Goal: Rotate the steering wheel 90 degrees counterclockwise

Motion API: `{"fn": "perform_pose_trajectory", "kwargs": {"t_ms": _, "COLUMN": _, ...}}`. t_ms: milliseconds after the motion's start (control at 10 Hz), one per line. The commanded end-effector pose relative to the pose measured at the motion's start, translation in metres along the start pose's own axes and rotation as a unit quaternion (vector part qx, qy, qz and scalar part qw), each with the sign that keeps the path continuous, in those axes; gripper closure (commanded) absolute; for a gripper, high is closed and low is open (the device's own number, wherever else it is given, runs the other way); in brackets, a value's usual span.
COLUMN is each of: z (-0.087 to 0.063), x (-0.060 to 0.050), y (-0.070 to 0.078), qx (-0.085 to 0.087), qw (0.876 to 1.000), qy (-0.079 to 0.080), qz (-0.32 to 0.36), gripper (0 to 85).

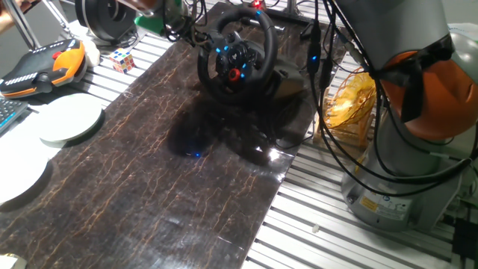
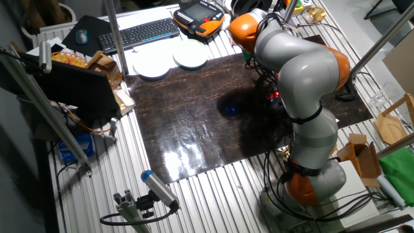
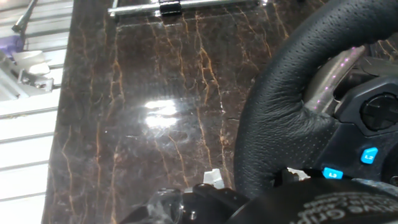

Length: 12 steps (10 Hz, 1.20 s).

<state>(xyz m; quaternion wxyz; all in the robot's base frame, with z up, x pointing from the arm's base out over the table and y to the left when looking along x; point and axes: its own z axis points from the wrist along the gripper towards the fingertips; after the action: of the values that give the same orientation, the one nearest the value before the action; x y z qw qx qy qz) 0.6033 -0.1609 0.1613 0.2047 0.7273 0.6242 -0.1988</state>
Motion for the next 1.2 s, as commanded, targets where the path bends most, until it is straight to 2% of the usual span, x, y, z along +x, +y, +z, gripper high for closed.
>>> {"fn": "perform_pose_trajectory", "kwargs": {"t_ms": 0, "z": 0.0009, "x": 0.0003, "y": -0.0003, "qx": 0.000, "qw": 1.000, "qy": 0.001, "qz": 0.000, "gripper": 31.7}}
{"fn": "perform_pose_trajectory", "kwargs": {"t_ms": 300, "z": 0.0059, "x": 0.0023, "y": -0.0012, "qx": 0.000, "qw": 1.000, "qy": 0.005, "qz": 0.001, "gripper": 33.3}}
{"fn": "perform_pose_trajectory", "kwargs": {"t_ms": 500, "z": 0.0066, "x": 0.0028, "y": -0.0014, "qx": 0.000, "qw": 1.000, "qy": 0.007, "qz": -0.002, "gripper": 41.0}}
{"fn": "perform_pose_trajectory", "kwargs": {"t_ms": 600, "z": 0.0066, "x": 0.0029, "y": -0.0014, "qx": -0.001, "qw": 1.000, "qy": 0.008, "qz": -0.003, "gripper": 48.7}}
{"fn": "perform_pose_trajectory", "kwargs": {"t_ms": 800, "z": 0.0068, "x": 0.0030, "y": -0.0014, "qx": -0.002, "qw": 1.000, "qy": 0.010, "qz": -0.010, "gripper": 80.0}}
{"fn": "perform_pose_trajectory", "kwargs": {"t_ms": 900, "z": 0.0071, "x": 0.0032, "y": -0.0014, "qx": -0.001, "qw": 1.000, "qy": 0.012, "qz": -0.014, "gripper": 84.3}}
{"fn": "perform_pose_trajectory", "kwargs": {"t_ms": 1100, "z": 0.0078, "x": 0.0050, "y": -0.0018, "qx": -0.001, "qw": 1.000, "qy": 0.015, "qz": -0.018, "gripper": 84.3}}
